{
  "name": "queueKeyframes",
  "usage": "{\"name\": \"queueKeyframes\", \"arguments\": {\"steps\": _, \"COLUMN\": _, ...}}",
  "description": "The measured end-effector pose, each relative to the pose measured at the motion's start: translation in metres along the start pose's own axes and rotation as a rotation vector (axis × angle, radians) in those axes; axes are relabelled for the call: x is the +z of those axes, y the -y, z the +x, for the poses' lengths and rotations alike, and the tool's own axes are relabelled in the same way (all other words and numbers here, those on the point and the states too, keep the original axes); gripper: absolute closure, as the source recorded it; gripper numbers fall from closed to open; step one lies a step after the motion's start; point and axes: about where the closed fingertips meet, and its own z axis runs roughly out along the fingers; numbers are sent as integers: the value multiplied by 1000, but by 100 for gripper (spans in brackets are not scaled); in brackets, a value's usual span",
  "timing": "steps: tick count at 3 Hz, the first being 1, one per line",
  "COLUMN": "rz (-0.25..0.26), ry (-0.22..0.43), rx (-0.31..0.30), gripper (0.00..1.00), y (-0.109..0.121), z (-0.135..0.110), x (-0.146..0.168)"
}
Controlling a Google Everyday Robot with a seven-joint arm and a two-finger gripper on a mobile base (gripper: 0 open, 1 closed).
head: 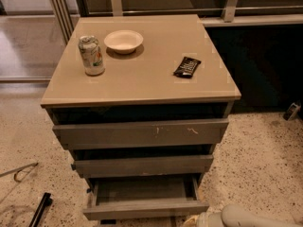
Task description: Close bottom drawer
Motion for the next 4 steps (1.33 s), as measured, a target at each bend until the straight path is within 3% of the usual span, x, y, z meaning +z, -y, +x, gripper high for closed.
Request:
{"name": "queueKeyframes", "arguments": {"steps": 1, "rz": 16, "ry": 26, "rx": -39, "gripper": 100, "y": 17, "z": 13, "x": 27}}
{"name": "queueKeyframes", "arguments": {"steps": 2, "rz": 16, "ry": 26, "rx": -39, "gripper": 100, "y": 17, "z": 13, "x": 27}}
{"name": "queueKeyframes", "arguments": {"steps": 4, "rz": 115, "ry": 51, "rx": -124, "gripper": 100, "y": 30, "z": 15, "x": 34}}
